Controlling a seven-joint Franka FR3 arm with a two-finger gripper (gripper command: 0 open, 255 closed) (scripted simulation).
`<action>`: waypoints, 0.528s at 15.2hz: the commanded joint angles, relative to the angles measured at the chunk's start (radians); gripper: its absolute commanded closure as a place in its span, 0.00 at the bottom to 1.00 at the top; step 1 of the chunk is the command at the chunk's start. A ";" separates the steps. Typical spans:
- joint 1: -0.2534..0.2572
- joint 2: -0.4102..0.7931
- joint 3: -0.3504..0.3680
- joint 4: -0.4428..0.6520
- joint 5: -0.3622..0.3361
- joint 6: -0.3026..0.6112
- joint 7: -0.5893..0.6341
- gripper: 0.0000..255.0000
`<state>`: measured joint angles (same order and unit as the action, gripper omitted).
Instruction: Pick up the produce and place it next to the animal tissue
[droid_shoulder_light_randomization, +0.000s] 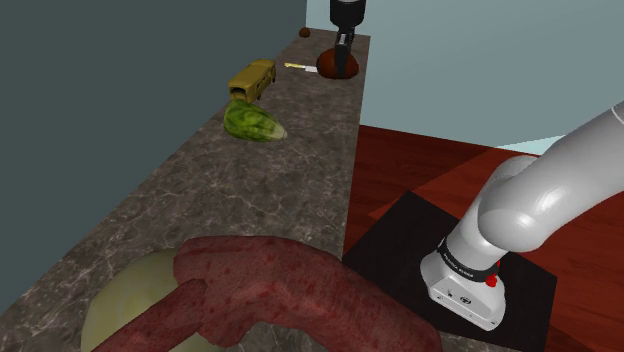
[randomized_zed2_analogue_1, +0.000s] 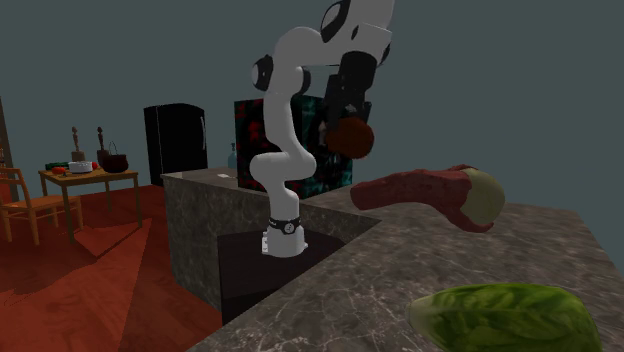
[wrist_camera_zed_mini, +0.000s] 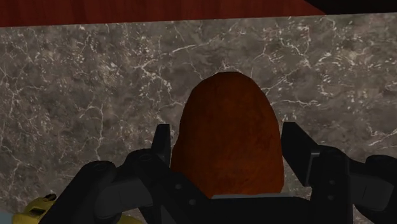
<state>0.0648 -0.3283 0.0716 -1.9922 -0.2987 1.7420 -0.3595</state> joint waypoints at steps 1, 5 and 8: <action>0.016 0.020 0.033 0.021 0.006 -0.016 0.047 1.00; 0.050 0.064 0.102 0.074 0.016 -0.054 0.140 1.00; 0.075 0.108 0.152 0.126 0.018 -0.084 0.211 1.00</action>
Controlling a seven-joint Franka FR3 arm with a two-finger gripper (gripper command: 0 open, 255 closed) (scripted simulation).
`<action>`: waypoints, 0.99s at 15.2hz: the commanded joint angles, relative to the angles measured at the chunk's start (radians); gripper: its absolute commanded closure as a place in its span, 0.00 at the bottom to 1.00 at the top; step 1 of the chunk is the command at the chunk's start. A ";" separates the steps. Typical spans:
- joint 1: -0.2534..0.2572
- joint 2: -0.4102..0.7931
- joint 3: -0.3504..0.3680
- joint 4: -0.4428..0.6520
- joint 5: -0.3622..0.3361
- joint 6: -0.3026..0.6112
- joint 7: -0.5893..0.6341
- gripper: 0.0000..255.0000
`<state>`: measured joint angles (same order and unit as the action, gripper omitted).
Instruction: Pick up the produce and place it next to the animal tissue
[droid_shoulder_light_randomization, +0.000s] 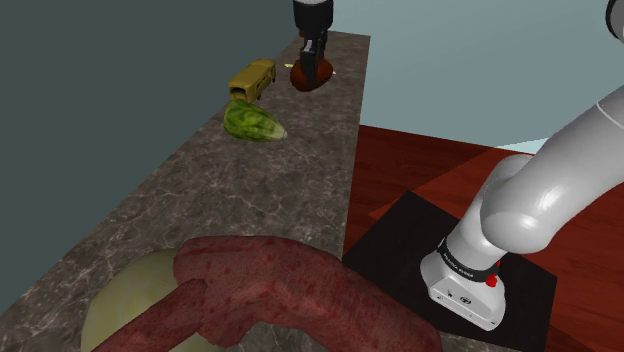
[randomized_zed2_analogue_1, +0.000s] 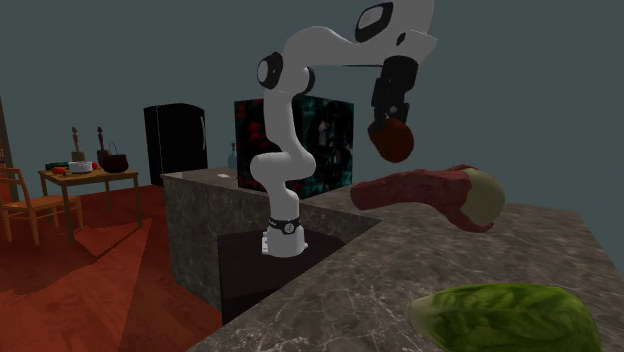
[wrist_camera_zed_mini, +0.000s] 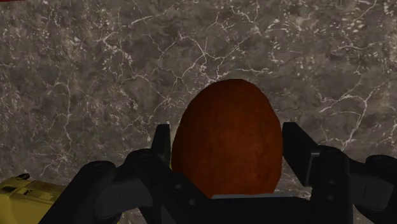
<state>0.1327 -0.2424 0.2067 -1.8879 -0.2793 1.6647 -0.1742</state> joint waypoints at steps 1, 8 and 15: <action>0.016 0.039 0.033 0.041 -0.001 -0.018 0.049 1.00; 0.085 0.191 0.143 0.219 -0.025 -0.103 0.216 1.00; 0.182 0.390 0.227 0.446 -0.091 -0.202 0.372 1.00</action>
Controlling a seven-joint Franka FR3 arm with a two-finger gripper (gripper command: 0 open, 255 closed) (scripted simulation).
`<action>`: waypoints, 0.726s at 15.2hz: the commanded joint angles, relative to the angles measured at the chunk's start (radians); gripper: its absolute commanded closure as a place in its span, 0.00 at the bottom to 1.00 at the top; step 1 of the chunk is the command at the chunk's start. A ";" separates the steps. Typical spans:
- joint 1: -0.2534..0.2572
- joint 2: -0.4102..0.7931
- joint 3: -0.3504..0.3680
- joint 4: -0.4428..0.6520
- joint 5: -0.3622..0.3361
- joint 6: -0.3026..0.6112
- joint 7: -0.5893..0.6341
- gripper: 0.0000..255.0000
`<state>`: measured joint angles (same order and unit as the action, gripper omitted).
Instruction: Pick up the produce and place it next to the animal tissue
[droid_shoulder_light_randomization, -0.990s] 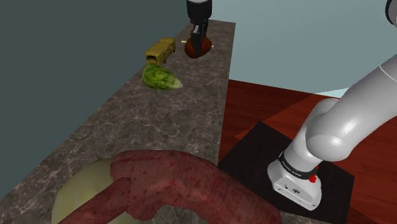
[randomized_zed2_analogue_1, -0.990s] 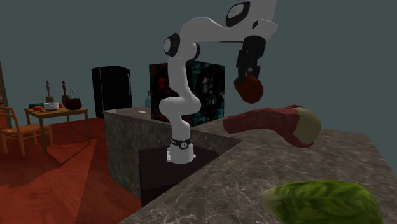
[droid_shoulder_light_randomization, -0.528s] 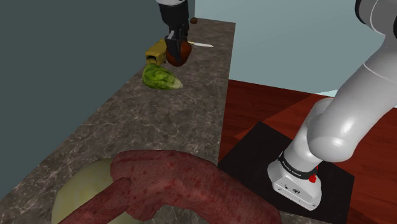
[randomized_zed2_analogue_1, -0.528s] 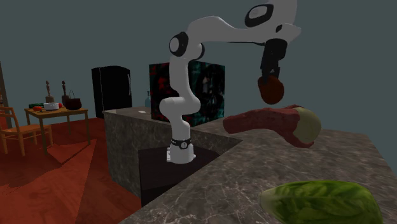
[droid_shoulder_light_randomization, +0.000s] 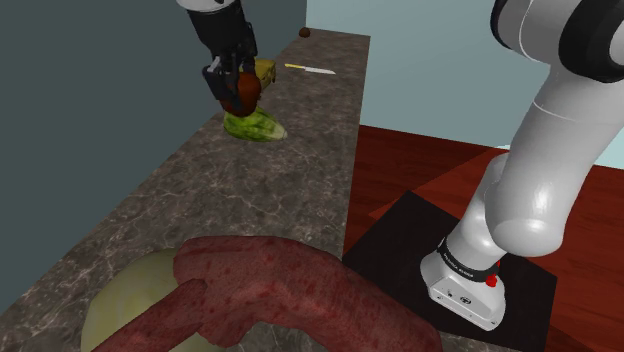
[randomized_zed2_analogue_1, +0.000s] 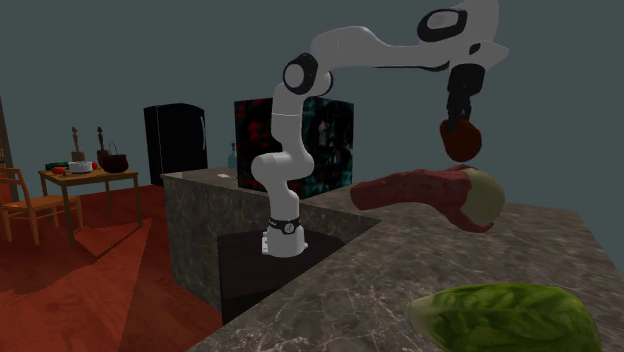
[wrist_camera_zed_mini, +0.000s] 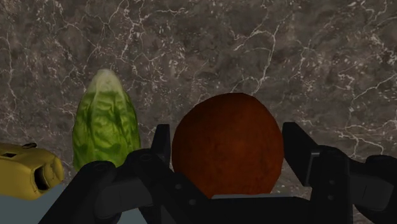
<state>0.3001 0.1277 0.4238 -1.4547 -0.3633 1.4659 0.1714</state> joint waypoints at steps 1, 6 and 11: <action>0.013 0.016 0.009 -0.006 -0.005 0.012 0.030 1.00; 0.005 0.001 0.006 -0.091 0.002 0.082 0.045 1.00; 0.000 -0.007 0.003 -0.166 0.005 0.149 0.062 1.00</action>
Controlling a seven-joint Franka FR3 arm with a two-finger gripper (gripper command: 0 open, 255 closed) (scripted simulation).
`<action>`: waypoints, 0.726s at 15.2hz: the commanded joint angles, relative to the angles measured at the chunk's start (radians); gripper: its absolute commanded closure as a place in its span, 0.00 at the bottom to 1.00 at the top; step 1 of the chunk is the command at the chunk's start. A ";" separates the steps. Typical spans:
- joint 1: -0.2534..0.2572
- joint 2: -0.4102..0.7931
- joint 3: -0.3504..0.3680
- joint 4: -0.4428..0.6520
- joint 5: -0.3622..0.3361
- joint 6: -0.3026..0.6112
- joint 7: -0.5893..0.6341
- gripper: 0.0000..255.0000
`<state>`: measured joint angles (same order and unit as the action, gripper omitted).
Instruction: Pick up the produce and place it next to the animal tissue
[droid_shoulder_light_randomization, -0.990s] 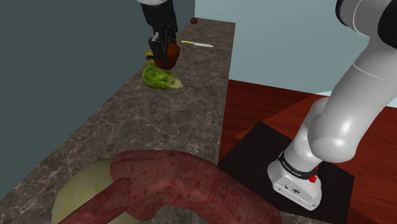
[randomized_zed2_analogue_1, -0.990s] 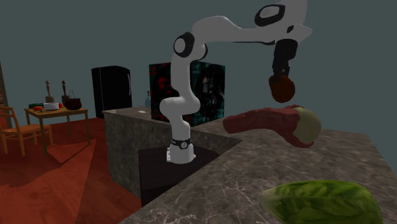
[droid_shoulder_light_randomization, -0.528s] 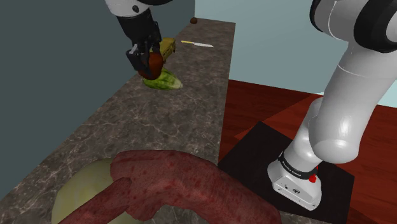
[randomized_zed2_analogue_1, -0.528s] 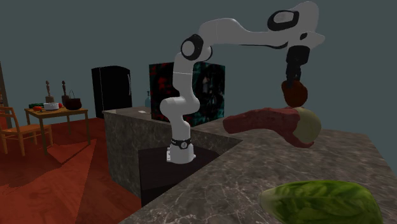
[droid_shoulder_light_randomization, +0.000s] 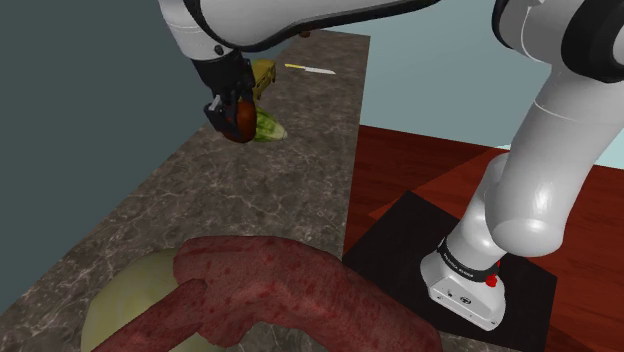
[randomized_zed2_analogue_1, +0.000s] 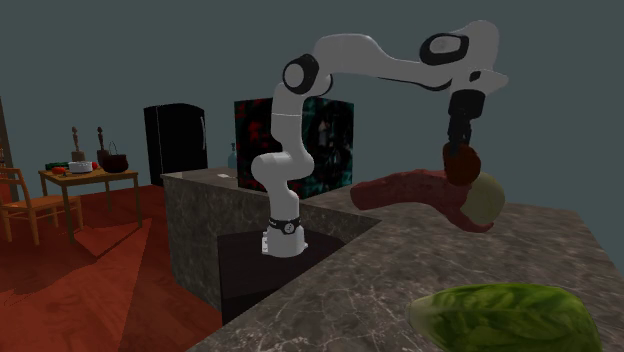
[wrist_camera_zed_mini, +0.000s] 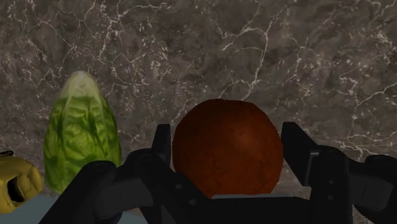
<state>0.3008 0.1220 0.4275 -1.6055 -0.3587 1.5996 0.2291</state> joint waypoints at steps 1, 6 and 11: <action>-0.002 -0.002 -0.001 -0.030 0.000 0.028 0.007 1.00; -0.005 -0.001 -0.003 -0.096 -0.003 0.091 0.025 1.00; -0.008 0.005 -0.005 -0.154 -0.009 0.153 0.045 1.00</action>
<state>0.2940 0.1237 0.4234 -1.7467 -0.3653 1.7365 0.2698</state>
